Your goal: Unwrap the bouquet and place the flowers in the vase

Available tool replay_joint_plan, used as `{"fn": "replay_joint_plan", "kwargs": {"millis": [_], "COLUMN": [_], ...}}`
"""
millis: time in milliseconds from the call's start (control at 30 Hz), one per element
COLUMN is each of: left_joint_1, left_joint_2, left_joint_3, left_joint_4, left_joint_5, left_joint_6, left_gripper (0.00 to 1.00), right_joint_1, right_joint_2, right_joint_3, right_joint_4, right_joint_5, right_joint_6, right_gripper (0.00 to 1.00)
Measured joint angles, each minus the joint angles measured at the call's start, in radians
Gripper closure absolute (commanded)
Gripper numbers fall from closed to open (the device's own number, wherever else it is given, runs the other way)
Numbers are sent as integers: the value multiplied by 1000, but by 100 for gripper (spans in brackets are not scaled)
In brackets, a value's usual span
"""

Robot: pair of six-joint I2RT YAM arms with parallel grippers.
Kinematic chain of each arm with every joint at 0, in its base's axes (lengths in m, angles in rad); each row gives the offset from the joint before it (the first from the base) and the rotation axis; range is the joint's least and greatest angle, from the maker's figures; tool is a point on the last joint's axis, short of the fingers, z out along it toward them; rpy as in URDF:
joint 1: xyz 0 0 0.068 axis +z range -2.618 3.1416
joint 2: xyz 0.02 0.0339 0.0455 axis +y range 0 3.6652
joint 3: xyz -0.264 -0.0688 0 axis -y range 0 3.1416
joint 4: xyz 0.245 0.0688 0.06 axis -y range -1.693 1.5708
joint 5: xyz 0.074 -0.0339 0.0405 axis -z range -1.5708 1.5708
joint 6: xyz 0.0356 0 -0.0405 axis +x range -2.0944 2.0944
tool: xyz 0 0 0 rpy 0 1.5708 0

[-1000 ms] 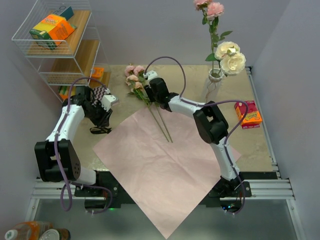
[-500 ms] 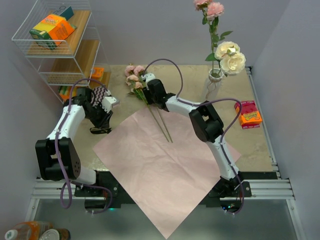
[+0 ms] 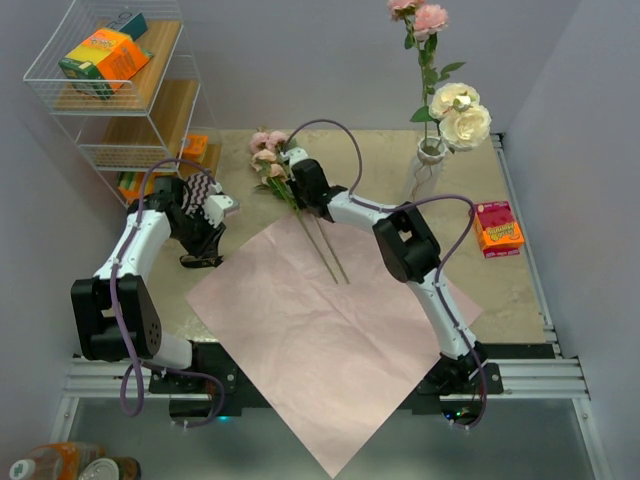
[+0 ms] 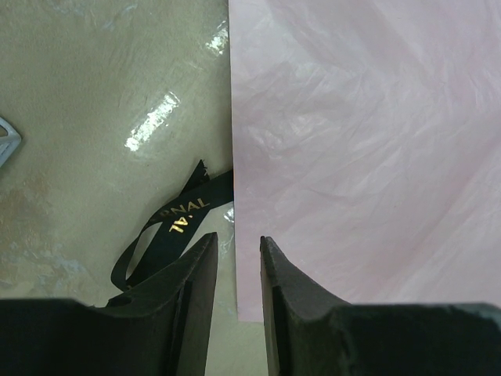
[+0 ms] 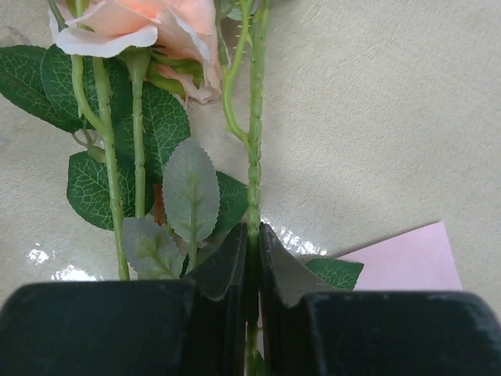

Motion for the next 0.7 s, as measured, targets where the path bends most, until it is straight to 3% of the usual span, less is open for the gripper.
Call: {"fn": "replay_joint_plan", "kwargs": {"millis": [300,567,700], "left_joint_1": [0,0,0], "left_joint_2": [-3,-56,-67], "left_joint_3": [0,0,0], "left_joint_4": [-1,-5,-7], "left_joint_5": [0,0,1], "left_joint_6": [0,2,7], "left_gripper": [67,67,67], "right_joint_1": [-3,-3,-3], "right_joint_2": [-157,-480,-687], "right_joint_3": [-50,-74,-207], "right_joint_4": [-16,58,183], "right_joint_5": [14,43,50], "right_joint_6": [-18,-87,-163], "right_gripper": [100,100,100]}}
